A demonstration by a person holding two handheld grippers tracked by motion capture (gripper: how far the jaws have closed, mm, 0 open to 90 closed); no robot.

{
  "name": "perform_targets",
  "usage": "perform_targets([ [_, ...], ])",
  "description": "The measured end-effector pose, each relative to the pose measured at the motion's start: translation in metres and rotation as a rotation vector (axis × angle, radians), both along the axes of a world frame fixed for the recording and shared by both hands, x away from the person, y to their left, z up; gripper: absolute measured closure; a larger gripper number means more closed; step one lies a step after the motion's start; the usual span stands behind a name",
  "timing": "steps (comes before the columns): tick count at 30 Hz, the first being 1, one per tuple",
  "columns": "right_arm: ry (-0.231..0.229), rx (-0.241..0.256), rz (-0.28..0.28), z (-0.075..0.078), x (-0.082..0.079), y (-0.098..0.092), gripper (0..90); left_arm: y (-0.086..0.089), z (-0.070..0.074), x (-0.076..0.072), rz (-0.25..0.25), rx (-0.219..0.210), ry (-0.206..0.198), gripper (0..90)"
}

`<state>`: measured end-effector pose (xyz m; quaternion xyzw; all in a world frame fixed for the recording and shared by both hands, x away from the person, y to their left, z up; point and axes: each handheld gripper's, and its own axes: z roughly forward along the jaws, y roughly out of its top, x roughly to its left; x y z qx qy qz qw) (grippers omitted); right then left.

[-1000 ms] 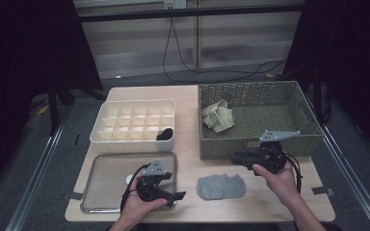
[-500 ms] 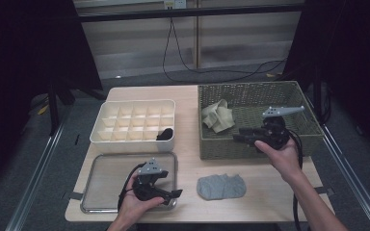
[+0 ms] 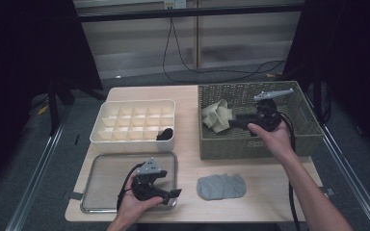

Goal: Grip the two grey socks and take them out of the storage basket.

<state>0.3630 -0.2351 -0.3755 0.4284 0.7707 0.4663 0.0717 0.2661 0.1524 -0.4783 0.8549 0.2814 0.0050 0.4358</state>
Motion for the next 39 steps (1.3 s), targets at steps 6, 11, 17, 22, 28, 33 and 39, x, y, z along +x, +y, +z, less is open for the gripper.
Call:
perform_targets([
  [6,0.017,-0.021,0.006,-0.002,0.024,0.009,49.7,0.001,0.0,0.0,0.005,0.002,-0.004,10.9],
  [11,0.05,-0.044,-0.005,-0.003,0.052,0.012,51.6,0.003,0.0,0.0,0.008,0.002,-0.002,10.9],
  [17,0.097,-0.1,-0.003,-0.013,0.076,0.024,53.3,0.003,0.001,0.001,0.012,-0.004,-0.003,10.9],
  [22,0.13,-0.117,0.0,-0.02,0.09,0.031,53.9,0.004,0.0,0.001,0.014,-0.007,-0.002,10.9],
  [28,0.154,-0.145,-0.007,-0.031,0.106,0.041,52.2,0.005,0.001,0.002,0.011,-0.004,-0.005,10.9],
  [33,0.188,-0.169,-0.008,-0.04,0.116,0.047,53.1,0.005,0.0,0.002,0.009,0.0,0.0,10.9],
  [39,0.201,-0.176,-0.005,-0.045,0.123,0.049,57.4,0.004,-0.001,0.003,0.006,0.002,-0.001,10.8],
])
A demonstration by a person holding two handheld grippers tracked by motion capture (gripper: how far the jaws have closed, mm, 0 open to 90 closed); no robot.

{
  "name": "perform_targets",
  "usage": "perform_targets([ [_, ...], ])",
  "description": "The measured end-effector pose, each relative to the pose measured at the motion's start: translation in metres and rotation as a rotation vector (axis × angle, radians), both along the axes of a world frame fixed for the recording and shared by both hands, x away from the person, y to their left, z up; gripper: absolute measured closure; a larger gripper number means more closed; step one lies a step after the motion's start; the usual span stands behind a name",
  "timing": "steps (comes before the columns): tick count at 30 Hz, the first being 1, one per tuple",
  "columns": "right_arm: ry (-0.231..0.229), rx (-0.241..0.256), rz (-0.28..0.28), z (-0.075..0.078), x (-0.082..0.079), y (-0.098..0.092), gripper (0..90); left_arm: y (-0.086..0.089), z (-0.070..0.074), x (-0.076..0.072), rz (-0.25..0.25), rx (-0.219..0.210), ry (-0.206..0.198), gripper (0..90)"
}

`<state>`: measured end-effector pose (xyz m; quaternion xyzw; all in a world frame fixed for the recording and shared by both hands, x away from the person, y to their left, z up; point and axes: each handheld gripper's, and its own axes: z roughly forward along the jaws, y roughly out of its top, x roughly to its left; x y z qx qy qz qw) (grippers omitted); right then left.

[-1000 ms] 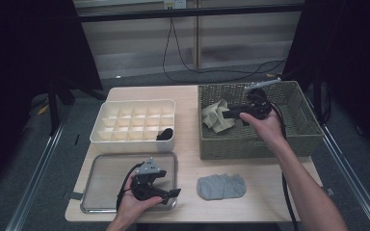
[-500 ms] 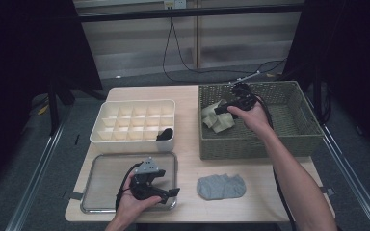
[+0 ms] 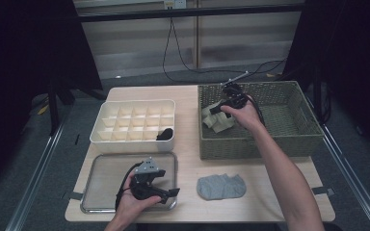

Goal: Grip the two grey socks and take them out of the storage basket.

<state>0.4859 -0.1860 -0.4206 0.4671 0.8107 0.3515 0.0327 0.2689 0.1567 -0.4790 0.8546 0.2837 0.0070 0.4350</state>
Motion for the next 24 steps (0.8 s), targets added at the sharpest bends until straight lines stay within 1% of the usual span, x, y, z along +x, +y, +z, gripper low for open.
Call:
perform_targets([
  [1,0.017,-0.02,0.005,-0.005,0.002,0.001,58.3,0.0,0.0,0.0,0.0,0.0,-0.001,10.8],
  [2,0.017,-0.02,0.005,-0.005,0.002,0.001,58.3,0.0,0.0,0.0,0.0,0.0,-0.001,10.8],
  [4,0.029,-0.039,-0.005,-0.011,0.004,0.003,59.3,0.0,0.0,0.0,0.001,0.001,-0.003,10.8],
  [7,0.022,-0.051,-0.013,-0.013,0.003,0.005,58.6,0.0,0.0,0.0,-0.001,0.0,0.003,10.6],
  [8,0.02,-0.072,-0.017,-0.015,0.004,0.007,58.5,0.0,0.0,0.0,-0.002,0.003,0.001,10.6],
  [9,0.02,-0.072,-0.017,-0.015,0.004,0.007,58.5,0.0,0.0,0.0,-0.002,0.003,0.001,10.6],
  [10,0.029,-0.083,-0.019,-0.018,0.005,0.008,58.7,0.0,0.0,0.0,-0.003,0.005,0.001,10.6],
  [11,0.029,-0.083,-0.019,-0.018,0.005,0.008,58.7,0.0,0.0,0.0,-0.003,0.005,0.001,10.6],
  [12,0.045,-0.093,-0.032,-0.021,0.007,0.008,58.6,0.0,0.0,0.0,-0.003,0.004,0.001,10.6],
  [13,0.045,-0.093,-0.032,-0.021,0.007,0.008,58.6,0.0,0.0,0.0,-0.003,0.003,0.001,10.6],
  [14,0.059,-0.098,-0.037,-0.023,0.008,0.007,63.2,0.0,0.0,0.0,-0.001,0.001,0.002,10.6],
  [15,0.059,-0.098,-0.037,-0.023,0.008,0.007,63.2,0.0,0.0,0.0,-0.001,0.001,0.002,10.6],
  [16,0.07,-0.108,-0.034,-0.024,0.009,0.007,69.9,0.0,0.0,0.0,-0.002,0.001,0.002,10.6],
  [18,0.079,-0.106,-0.038,-0.023,0.008,0.006,78.1,0.0,0.0,0.0,-0.002,0.002,0.0,10.6],
  [19,0.079,-0.106,-0.038,-0.023,0.008,0.006,78.1,0.0,0.0,0.0,-0.002,0.002,0.0,10.6],
  [20,0.069,-0.104,-0.043,-0.022,0.008,0.005,81.6,0.0,0.0,0.0,-0.004,0.004,0.0,10.6],
  [23,0.053,-0.05,-0.047,-0.018,0.006,0.002,83.9,0.0,0.0,0.0,-0.005,0.006,0.0,10.6],
  [24,0.057,-0.037,-0.054,-0.016,0.004,0.002,84.0,0.0,0.0,0.001,-0.005,0.004,0.0,10.6],
])
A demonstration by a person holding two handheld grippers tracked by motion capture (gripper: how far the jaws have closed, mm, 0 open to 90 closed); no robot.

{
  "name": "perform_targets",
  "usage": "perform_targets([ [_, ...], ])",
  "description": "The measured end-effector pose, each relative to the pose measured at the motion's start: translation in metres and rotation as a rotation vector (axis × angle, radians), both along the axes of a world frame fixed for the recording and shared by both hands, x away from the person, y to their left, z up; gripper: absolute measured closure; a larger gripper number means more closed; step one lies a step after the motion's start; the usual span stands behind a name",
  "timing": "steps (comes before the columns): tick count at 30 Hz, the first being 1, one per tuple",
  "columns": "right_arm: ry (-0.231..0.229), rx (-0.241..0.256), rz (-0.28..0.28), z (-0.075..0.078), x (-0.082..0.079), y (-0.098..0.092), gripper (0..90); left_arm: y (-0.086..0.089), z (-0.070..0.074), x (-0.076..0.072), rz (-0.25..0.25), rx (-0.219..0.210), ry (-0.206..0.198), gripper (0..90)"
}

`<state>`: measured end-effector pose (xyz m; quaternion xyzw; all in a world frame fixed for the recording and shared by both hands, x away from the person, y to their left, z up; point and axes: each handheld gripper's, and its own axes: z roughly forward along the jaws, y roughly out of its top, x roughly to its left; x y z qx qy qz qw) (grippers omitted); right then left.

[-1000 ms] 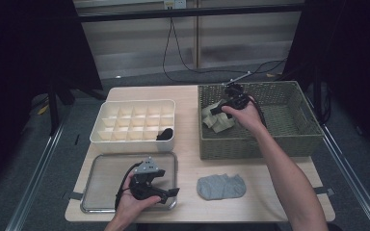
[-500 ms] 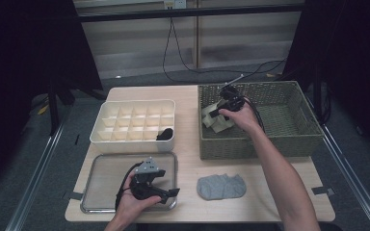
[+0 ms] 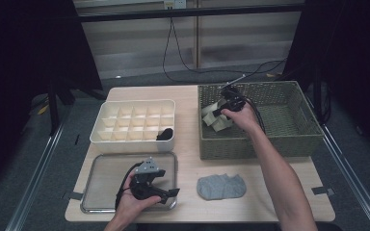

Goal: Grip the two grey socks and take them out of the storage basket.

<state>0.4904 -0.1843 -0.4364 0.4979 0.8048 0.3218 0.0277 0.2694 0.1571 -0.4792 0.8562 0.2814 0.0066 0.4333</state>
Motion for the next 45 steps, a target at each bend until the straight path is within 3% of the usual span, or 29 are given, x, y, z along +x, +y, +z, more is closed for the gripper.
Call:
perform_targets([
  [1,-0.019,0.03,0.011,0.002,-0.001,-0.002,84.2,0.0,0.0,0.0,0.002,0.001,-0.003,10.6],
  [10,-0.087,0.101,-0.011,0.017,-0.011,-0.019,84.4,0.001,0.0,0.0,0.007,-0.001,-0.003,10.6],
  [14,-0.125,0.162,-0.016,0.028,-0.019,-0.033,84.5,0.0,0.0,0.001,0.004,0.002,-0.003,10.6],
  [20,-0.171,0.209,-0.021,0.043,-0.029,-0.046,84.5,0.001,0.0,0.001,0.007,0.005,-0.004,10.6],
  [28,-0.202,0.257,-0.036,0.051,-0.045,-0.067,84.4,0.001,0.0,0.001,0.009,0.008,-0.005,10.6],
  [36,-0.222,0.271,-0.063,0.058,-0.057,-0.089,84.3,0.001,-0.001,0.002,0.012,0.006,-0.004,10.5],
  [45,-0.237,0.247,-0.108,0.063,-0.069,-0.115,84.2,0.001,-0.001,0.002,0.013,0.008,-0.005,10.5],
])
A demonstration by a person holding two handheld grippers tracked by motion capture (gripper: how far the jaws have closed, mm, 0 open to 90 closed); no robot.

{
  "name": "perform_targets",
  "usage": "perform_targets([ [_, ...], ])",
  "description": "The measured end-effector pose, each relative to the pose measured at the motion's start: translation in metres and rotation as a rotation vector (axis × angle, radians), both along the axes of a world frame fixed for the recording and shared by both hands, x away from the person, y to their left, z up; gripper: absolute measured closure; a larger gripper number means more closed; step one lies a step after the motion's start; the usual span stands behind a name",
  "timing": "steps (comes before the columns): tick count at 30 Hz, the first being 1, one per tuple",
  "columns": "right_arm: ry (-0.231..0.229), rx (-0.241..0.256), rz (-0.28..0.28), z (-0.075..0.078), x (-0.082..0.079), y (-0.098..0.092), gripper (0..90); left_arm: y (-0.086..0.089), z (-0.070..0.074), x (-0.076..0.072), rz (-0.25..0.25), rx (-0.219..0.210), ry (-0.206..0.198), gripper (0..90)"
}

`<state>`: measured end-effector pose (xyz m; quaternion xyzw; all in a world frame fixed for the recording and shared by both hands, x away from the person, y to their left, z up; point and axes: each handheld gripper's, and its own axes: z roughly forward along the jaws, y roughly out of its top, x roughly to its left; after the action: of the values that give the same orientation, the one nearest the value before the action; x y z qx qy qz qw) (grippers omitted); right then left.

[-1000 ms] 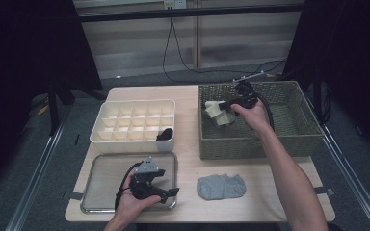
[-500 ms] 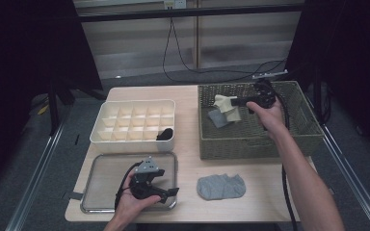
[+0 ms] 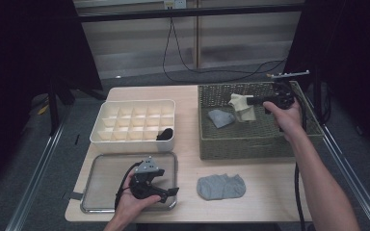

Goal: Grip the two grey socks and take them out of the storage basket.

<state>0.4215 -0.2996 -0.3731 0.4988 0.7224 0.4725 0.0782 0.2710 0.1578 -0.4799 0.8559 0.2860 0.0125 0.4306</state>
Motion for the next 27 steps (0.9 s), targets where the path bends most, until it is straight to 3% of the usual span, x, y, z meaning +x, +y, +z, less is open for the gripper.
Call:
perform_targets([
  [6,0.018,-0.029,-0.022,-0.002,-0.004,-0.011,84.1,0.0,0.0,0.0,-0.001,0.003,0.002,10.5],
  [20,0.096,-0.068,-0.046,-0.026,-0.006,-0.02,82.0,0.0,0.0,0.0,0.0,0.005,0.004,10.3],
  [27,0.098,-0.096,-0.081,-0.025,-0.008,-0.026,74.6,0.0,-0.001,0.001,0.0,0.009,0.002,10.3],
])
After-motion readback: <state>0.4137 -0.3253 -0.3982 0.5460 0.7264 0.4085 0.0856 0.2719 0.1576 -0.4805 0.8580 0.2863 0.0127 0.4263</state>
